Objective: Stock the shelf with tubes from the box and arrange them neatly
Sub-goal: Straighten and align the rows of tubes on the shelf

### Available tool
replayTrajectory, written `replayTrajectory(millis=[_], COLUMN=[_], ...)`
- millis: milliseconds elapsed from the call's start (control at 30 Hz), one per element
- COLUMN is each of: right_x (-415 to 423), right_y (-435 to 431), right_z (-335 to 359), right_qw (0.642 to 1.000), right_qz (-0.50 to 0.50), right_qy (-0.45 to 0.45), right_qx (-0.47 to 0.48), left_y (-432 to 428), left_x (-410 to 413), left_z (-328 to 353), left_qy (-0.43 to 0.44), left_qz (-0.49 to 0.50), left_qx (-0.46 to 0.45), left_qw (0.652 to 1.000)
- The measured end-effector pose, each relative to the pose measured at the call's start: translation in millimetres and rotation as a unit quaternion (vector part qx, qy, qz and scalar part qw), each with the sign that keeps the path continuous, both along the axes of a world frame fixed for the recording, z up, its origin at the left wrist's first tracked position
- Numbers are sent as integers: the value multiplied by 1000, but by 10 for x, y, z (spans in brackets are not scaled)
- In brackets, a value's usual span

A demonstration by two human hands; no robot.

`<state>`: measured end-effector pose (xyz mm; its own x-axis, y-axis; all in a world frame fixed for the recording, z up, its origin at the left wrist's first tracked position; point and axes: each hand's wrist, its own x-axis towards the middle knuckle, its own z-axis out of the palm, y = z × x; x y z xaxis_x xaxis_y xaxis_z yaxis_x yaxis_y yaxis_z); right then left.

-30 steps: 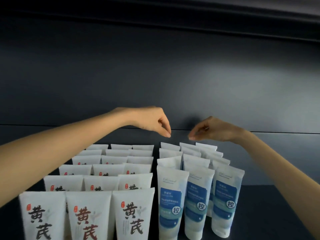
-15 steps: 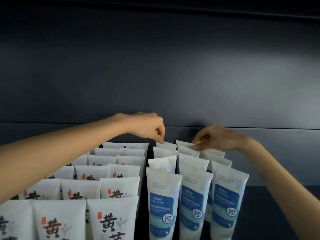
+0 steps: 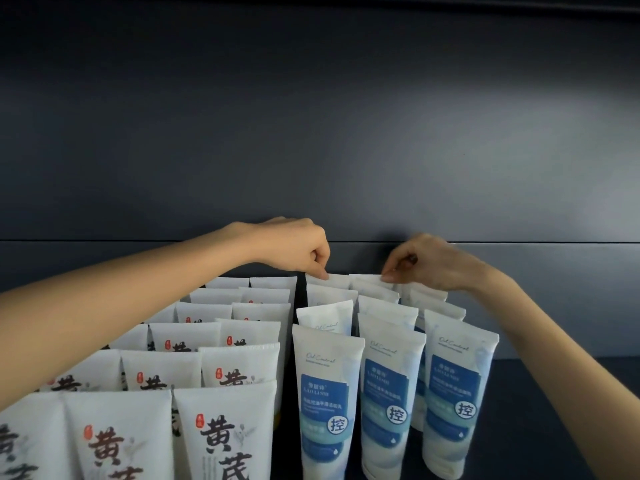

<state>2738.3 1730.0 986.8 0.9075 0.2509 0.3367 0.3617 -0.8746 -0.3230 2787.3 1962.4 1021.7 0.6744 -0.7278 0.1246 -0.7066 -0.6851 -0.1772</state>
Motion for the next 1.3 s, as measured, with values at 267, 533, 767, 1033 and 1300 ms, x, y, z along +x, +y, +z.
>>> replayTrajectory(millis=[267,533,767,1033,1300], right_x=[-4,10,-86,-255,-168], right_y=[5,-19,-141,-542,-529], right_z=[-7,-12,74,134,67], right_qw=[1000,1000,996,992,993], right_qz=[2,9,37,1,-8], right_qy=[3,18,47,94,95], right_qx=[7,21,64,88,67], left_y=[13,8,12,17,47], left_x=[14,26,19,61,90], left_z=[-9,-26,-11,-22,5], left_qy=[6,-6,-2,0,8], left_qz=[2,0,-4,-7,4], left_qx=[-1,-4,1,3,17], left_qw=[1000,1000,1000,1000,1000])
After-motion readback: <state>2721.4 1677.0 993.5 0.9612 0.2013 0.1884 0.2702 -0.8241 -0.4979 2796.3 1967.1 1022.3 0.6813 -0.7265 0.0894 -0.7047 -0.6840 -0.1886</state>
